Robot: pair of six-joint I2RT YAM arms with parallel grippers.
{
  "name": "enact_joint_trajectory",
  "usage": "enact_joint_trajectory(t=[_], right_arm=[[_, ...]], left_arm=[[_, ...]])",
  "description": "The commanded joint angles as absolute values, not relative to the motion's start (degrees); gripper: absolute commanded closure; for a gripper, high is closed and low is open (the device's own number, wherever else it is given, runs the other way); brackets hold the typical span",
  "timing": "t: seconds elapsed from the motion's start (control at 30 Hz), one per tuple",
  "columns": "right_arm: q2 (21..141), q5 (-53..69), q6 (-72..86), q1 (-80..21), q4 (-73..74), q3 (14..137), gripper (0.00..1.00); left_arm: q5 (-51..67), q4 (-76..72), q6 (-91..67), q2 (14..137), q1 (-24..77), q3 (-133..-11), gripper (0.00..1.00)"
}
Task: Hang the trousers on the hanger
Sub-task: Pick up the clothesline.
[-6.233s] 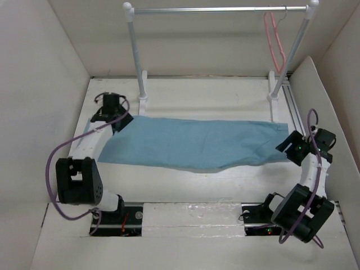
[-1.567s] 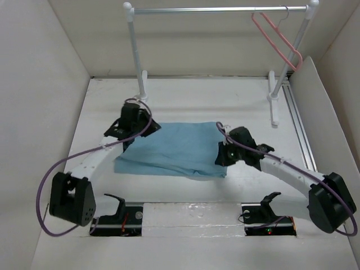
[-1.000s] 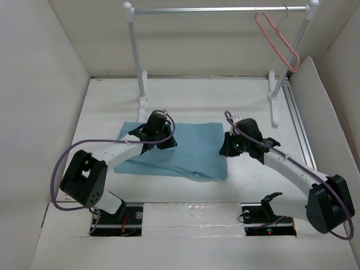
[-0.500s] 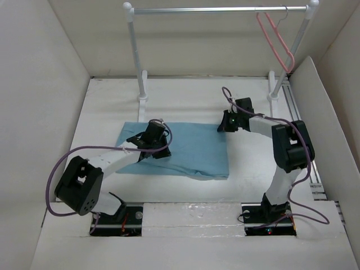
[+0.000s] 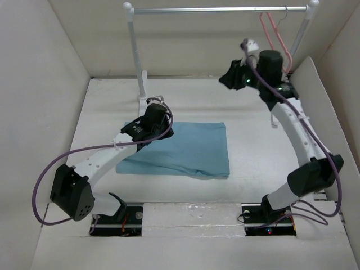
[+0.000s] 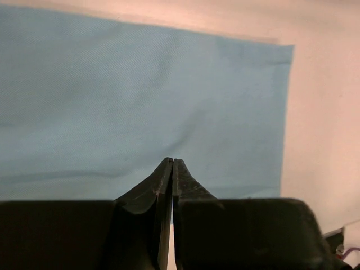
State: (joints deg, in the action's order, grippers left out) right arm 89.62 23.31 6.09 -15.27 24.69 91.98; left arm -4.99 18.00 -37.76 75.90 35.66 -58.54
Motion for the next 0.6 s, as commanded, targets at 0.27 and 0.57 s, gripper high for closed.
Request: enact_joint_trajectory(t=[0.27, 0.57], right_arm=[[90.0, 16.7, -4.1, 2.6, 41.4, 126.9, 0.47], [100.2, 6.3, -11.1, 6.1, 49.5, 136.4, 0.23]], left_arm=[[3.4, 6.2, -30.3, 68.1, 37.4, -57.7, 1.00], [7.3, 5.5, -28.4, 70.8, 37.4, -56.9, 0.64]])
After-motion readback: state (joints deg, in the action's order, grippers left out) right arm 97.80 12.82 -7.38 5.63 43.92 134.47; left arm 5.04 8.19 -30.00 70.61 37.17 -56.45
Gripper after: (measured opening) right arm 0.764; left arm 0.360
